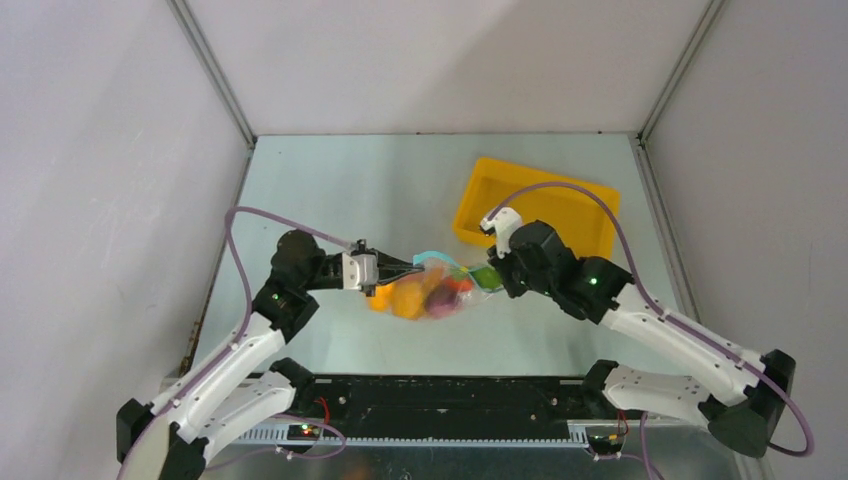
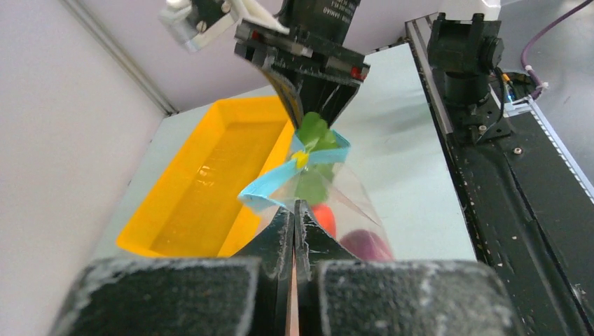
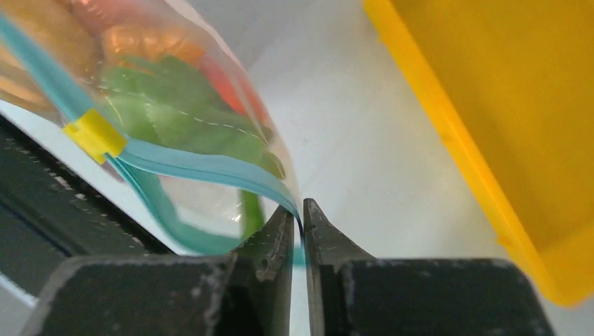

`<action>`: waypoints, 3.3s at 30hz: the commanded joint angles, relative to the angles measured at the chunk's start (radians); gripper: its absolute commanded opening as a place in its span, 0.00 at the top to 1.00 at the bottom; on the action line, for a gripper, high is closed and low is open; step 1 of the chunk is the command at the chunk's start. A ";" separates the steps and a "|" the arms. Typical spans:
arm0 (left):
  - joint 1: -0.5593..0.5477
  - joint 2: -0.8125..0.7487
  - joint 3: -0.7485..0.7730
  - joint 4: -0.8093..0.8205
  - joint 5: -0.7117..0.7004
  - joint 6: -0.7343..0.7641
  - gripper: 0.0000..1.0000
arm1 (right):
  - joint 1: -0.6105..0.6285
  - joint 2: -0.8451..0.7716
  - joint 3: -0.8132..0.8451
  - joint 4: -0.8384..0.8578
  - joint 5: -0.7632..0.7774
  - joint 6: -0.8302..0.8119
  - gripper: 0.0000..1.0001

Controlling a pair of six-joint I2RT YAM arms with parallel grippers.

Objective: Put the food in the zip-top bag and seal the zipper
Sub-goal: Adjust the zipper food storage bag at the center of the board.

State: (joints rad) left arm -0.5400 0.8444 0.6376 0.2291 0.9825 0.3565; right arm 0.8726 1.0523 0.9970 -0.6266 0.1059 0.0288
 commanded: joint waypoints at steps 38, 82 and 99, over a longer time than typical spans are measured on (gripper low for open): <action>-0.004 -0.031 0.302 -0.384 -0.911 -0.801 0.01 | 0.078 -0.100 -0.003 0.350 0.033 0.282 1.00; -0.345 0.447 0.467 -0.489 -0.797 -0.803 1.00 | 0.111 -0.156 -0.113 0.493 0.082 0.343 1.00; -0.368 0.640 0.626 -0.592 -0.940 -0.839 1.00 | 0.111 -0.235 -0.190 0.563 0.012 0.334 1.00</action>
State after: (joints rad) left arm -0.9100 1.4872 1.2243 -0.3367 0.1333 -0.4633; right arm 0.9749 0.8562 0.7959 -0.1623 0.1383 0.3511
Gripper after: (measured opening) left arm 0.005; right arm 0.010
